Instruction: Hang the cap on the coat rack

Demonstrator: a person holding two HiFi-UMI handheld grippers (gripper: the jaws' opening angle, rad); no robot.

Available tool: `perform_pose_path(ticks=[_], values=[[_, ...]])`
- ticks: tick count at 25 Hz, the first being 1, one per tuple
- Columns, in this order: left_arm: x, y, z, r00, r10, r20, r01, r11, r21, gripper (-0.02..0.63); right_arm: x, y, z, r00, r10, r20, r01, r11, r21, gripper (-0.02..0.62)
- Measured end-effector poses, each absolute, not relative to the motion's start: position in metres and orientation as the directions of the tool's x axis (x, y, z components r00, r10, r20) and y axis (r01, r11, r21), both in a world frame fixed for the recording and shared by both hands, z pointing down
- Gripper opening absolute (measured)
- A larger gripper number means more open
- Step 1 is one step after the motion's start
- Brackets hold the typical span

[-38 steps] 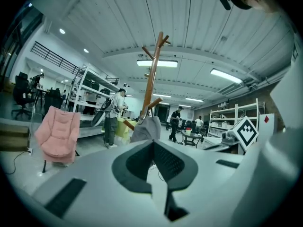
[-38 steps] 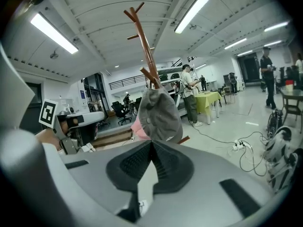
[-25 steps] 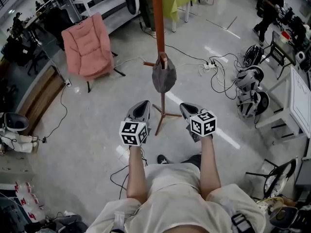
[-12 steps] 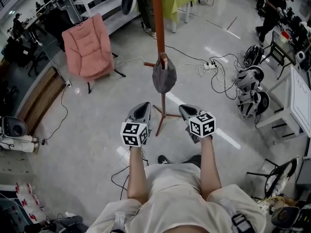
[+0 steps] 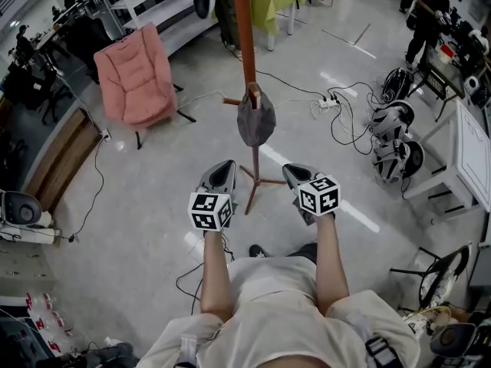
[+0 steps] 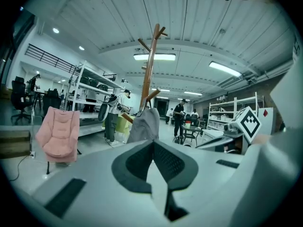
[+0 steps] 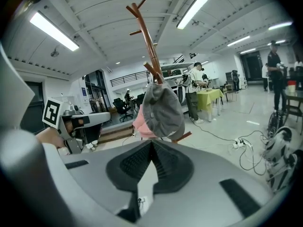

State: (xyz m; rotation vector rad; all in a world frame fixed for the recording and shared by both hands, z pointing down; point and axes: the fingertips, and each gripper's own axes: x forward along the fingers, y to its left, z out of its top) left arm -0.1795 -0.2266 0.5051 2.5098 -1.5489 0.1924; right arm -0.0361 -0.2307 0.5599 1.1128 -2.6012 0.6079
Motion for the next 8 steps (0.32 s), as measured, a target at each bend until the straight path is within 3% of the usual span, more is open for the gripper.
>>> perform_pose_path(ticks=[8], values=[[-0.1725,-0.2300,0.5051,0.457,-0.865,0.208,-0.889,-0.449,0.086,0.008,-0.0377,-0.2356,0.5530,-0.681,-0.634,0.366,-0.729,0.631,-0.265,0.003]])
